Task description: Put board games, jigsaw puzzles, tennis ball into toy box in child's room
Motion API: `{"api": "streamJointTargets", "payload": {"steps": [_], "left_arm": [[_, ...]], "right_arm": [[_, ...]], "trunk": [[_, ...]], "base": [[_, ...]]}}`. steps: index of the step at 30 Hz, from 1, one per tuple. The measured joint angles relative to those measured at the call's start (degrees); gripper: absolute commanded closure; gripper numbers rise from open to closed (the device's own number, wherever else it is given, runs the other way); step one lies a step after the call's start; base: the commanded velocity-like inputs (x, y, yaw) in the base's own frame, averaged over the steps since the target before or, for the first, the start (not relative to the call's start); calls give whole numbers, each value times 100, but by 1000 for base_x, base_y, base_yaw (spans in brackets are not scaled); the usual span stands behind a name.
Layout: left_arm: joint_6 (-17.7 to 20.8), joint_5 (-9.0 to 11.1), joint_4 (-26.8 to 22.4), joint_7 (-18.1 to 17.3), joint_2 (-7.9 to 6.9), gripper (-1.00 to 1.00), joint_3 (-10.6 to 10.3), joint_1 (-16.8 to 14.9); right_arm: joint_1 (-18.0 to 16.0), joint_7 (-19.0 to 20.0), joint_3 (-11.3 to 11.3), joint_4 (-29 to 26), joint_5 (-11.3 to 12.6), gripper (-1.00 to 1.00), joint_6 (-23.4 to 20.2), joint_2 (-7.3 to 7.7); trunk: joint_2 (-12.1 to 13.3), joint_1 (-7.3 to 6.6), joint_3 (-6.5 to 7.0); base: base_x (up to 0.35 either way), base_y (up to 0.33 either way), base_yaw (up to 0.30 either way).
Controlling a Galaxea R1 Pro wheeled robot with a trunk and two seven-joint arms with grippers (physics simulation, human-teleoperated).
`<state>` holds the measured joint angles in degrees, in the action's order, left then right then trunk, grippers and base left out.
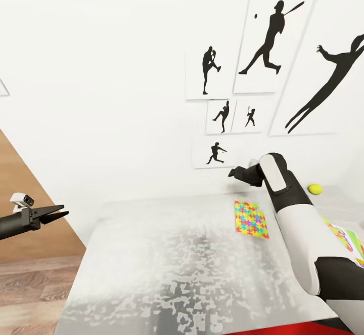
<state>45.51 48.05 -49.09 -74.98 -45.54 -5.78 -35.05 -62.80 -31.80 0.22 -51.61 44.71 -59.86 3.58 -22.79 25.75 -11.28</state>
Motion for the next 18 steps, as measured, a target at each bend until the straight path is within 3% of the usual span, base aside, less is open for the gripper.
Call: {"api": "streamJointTargets", "payload": {"steps": [12, 18], "left_arm": [[6, 35, 0, -8, 0, -100, 0, 0], [8, 47, -7, -40, 8, -100, 0, 0]], "right_arm": [[-41, -32, 11, 323, -43, -100, 5, 74], [-43, -35, 7, 525, -293, -100, 23, 85]], "trunk": [[0, 0, -106], [0, 0, -162]], "base": [[0, 0, 0], [0, 0, 0]]}}
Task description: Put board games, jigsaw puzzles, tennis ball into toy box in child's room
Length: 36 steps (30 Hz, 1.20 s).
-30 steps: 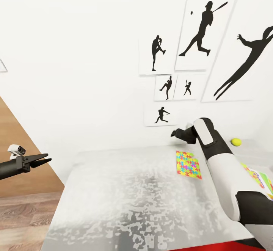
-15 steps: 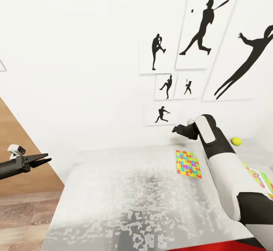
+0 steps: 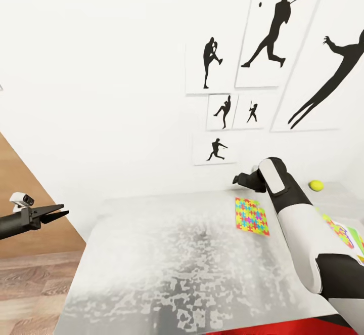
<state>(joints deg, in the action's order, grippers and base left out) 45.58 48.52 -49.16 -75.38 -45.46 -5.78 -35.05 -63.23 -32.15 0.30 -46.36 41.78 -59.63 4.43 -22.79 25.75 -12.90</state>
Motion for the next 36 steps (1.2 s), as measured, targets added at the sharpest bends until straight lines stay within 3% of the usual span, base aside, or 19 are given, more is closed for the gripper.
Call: {"api": "streamJointTargets", "payload": {"steps": [5, 12, 14, 18, 20, 22, 23, 26, 29, 32, 36], "left_arm": [[-4, -19, -1, -263, -7, -100, -1, 0], [-24, -61, -17, -1311, -23, -100, -7, 7], [-31, -63, -58, -1438, -24, -100, -8, 8], [77, -57, -545, -1441, 6, -100, -51, 1], [379, -57, -1036, -1441, 45, -100, -55, -42], [849, -93, -1689, -1426, 160, -100, -57, -115], [1034, -148, -2094, -1139, 309, -100, -57, -197], [1241, -219, -2649, -395, 717, -100, -50, -428], [1349, -276, -2745, 294, 1173, -100, -62, -618], [1374, -308, -2647, 601, 1453, -100, -74, -675], [1372, -326, -2504, 852, 1612, -100, -84, -704]], "right_arm": [[0, 0, -5, 28, -109, -100, 8, -1], [0, -1, -6, 35, -139, -100, 81, 9], [4, 3, -6, 35, -141, -100, 157, 25], [9, 6, -6, 36, -149, -100, 234, 96], [12, 7, -6, 36, -148, -100, 245, 120], [10, 8, -7, 36, -150, -100, 249, 142], [9, 8, -10, 35, -152, -100, 251, 152], [7, 8, -16, 34, -152, -100, 253, 163], [-13, 2, -20, 27, -157, -100, 252, 169], [-72, 0, -13, 30, -158, -100, 249, 173], [-116, -1, -8, 33, -158, -100, 253, 187]], "trunk": [[0, 0, -47], [0, 0, -113], [0, 0, -132], [0, 0, -170], [-1, 0, -189], [-1, 0, -208], [0, 1, -217], [0, 0, -246], [0, 0, -274], [0, 1, -303], [-1, 0, -341]], "base": [[0, 0, 0], [0, 0, 0], [0, 0, 0], [0, 0, 0], [0, 0, 0], [0, 0, 0], [0, 0, 0], [0, 0, 0], [0, 0, 0], [0, 0, 0], [0, 0, 0]]}}
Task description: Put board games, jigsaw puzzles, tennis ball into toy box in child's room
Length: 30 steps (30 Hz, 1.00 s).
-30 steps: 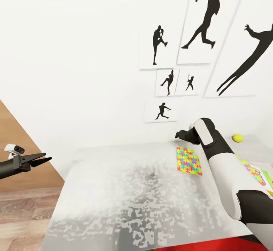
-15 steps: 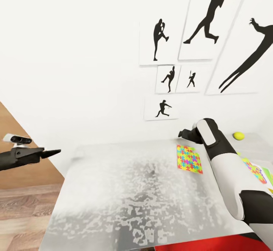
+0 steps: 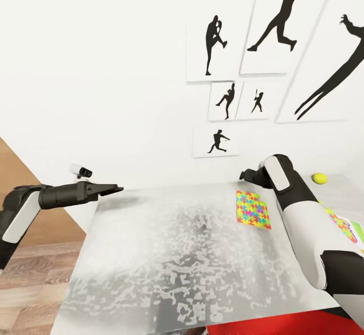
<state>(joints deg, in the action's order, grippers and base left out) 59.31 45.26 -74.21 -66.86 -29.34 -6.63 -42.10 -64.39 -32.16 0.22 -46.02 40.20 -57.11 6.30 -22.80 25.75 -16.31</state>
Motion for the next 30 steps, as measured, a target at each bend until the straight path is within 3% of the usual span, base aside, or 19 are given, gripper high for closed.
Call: {"api": "streamJointTargets", "payload": {"steps": [10, 20, 30], "left_arm": [[-20, -10, 86, 562, 62, -100, 43, -10], [-20, -28, 88, 614, 58, -100, 48, -11], [-25, -29, 89, 610, 28, -100, 56, -11]], "right_arm": [[-15, -9, 2, 65, -8, -100, 50, 95], [-18, -1, 6, 176, -18, -100, 196, 266], [-25, 8, 1, 186, -17, -100, 203, 290]], "trunk": [[0, 0, -95], [-1, 0, -189], [-1, 0, -284]], "base": [[0, 0, 0], [0, 0, 0], [0, 0, 0]]}}
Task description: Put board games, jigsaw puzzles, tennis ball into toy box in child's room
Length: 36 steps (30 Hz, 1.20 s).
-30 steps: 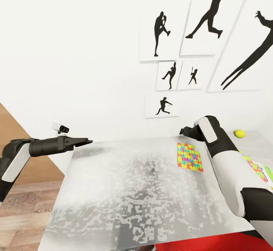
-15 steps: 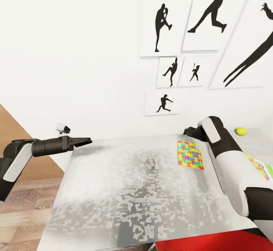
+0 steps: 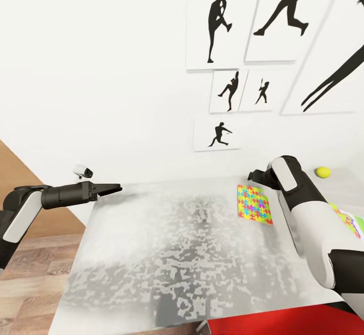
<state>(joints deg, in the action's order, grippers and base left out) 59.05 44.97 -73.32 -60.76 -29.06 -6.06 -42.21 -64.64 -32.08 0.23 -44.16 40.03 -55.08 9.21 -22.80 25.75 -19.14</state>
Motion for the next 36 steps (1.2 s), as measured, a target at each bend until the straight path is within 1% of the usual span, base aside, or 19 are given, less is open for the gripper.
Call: {"api": "streamJointTargets", "payload": {"steps": [27, 33, 36], "left_arm": [[-1, 1, 7, -12, -33, -100, 9, 1], [-5, 4, 9, -12, -33, -100, 12, 4], [-6, 1, 6, -12, -34, -100, 10, 3]], "right_arm": [[-30, 0, -7, -12, -8, -100, 1, -5], [-199, 0, 2, -7, -3, -100, 1, -8], [-232, 0, 0, -8, -1, -100, 1, -8]], "trunk": [[0, 0, -255], [-1, 0, -312], [-1, 0, -340]], "base": [[0, 0, 0], [0, 0, 0], [0, 0, 0]]}}
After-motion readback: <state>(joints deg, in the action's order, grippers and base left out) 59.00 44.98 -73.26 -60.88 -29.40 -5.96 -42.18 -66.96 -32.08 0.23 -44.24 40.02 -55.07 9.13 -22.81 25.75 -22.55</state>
